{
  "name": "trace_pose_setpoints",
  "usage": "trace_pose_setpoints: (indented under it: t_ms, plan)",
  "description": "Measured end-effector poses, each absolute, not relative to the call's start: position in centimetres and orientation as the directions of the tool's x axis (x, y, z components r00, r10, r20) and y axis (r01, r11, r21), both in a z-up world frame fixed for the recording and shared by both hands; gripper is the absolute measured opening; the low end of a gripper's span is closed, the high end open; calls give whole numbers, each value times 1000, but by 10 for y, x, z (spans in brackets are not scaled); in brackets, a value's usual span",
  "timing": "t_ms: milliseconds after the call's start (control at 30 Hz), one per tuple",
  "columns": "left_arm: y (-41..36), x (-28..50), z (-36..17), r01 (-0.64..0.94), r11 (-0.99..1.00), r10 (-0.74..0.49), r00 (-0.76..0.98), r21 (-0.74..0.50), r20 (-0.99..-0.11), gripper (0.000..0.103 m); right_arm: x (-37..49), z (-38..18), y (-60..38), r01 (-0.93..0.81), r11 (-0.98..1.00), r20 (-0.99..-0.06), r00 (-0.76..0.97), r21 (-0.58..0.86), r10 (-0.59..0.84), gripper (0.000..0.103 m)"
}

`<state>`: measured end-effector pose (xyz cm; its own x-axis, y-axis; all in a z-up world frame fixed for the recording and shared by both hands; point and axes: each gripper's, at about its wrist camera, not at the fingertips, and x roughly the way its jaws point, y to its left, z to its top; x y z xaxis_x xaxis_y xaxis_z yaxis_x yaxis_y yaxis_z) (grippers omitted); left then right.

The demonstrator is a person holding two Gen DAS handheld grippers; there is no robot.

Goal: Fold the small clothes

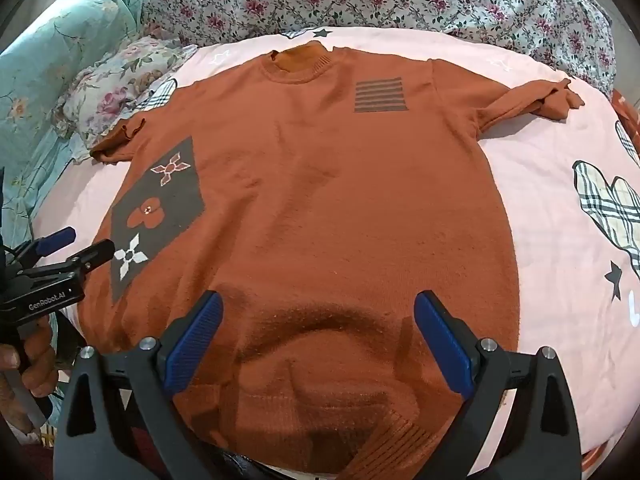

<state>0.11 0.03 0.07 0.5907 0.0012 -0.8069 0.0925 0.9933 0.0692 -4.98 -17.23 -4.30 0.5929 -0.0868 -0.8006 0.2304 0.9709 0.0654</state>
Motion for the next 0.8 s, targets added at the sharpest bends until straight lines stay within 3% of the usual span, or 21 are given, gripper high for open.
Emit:
trace_pose_setpoints:
  t_ms: [800]
  plan:
    - [-5,9,-4,102,995,-45,568,16,-822,93,-43,-43,-170,235,971,-799,592,48,-103,96]
